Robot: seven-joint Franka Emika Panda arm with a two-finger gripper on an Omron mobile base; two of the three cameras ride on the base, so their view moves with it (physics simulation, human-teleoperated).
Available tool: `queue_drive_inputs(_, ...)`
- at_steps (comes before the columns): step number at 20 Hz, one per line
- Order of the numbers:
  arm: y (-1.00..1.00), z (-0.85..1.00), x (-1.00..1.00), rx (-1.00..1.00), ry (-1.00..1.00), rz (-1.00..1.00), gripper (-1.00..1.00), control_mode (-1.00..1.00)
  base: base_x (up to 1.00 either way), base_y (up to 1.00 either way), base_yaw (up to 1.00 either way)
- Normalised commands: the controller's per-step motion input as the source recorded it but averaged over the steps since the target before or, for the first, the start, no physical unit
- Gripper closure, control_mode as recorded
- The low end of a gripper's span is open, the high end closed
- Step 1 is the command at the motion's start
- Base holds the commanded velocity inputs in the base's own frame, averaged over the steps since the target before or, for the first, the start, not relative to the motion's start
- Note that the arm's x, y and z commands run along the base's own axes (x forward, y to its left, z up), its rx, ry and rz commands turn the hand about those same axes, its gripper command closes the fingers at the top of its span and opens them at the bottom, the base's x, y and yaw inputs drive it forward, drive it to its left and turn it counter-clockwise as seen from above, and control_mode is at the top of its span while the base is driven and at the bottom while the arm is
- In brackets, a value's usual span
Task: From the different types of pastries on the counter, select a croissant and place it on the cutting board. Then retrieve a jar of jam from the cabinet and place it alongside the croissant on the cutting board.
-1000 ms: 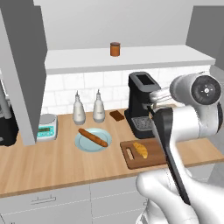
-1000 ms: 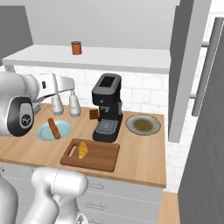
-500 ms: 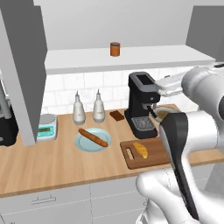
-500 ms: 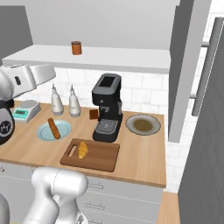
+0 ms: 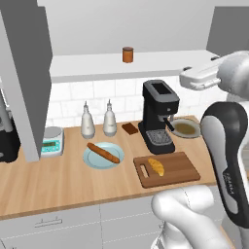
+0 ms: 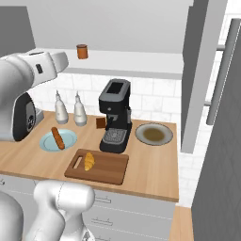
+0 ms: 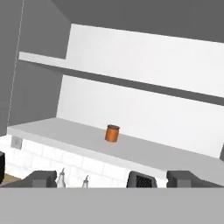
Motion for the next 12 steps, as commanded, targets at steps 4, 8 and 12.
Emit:
queue_drive_inputs(4, 0.00, 0.06, 0.00, 0.01, -0.01, 0.06, -1.00, -1.00, 0.00, 0.00, 0.00)
queue_drive_inputs(8, 0.00, 0.00, 0.12, 0.00, 0.19, 0.02, -1.00, -1.00, 0.00, 0.00, 0.00)
queue_drive_inputs(12, 0.00, 0.00, 0.36, 0.00, 0.16, 0.05, -1.00, -1.00, 0.00, 0.00, 0.00)
